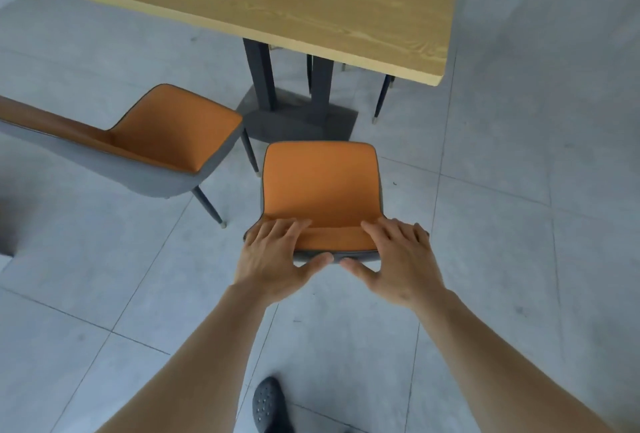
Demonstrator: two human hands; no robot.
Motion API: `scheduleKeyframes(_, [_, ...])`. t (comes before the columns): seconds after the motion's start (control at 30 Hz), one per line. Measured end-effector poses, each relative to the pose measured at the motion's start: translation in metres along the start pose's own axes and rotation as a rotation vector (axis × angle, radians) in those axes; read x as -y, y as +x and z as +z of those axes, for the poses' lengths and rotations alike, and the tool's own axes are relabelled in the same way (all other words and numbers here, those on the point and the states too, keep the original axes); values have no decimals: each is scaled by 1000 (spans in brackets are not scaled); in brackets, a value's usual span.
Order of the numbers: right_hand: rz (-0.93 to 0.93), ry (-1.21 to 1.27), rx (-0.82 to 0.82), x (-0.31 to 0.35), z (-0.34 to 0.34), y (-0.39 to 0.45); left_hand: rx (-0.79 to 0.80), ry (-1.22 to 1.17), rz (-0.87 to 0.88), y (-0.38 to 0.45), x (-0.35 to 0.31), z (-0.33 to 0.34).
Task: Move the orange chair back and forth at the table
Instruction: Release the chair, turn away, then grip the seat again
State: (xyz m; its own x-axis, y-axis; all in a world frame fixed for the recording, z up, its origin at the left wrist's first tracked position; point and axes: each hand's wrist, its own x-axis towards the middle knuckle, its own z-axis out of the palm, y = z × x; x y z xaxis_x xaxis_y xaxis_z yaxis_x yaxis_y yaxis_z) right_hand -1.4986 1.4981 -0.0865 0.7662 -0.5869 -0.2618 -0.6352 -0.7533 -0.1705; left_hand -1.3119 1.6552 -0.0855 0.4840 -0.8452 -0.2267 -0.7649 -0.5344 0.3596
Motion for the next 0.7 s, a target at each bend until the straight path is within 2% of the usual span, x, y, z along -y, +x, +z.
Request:
scheduleKeyframes(0.23, [-27,57,-113,0,5,6,-23,-12,94,16,14,6])
scheduleKeyframes(0.7, [40,62,-189,24,-1,50,-16,10,199,69,50,-16])
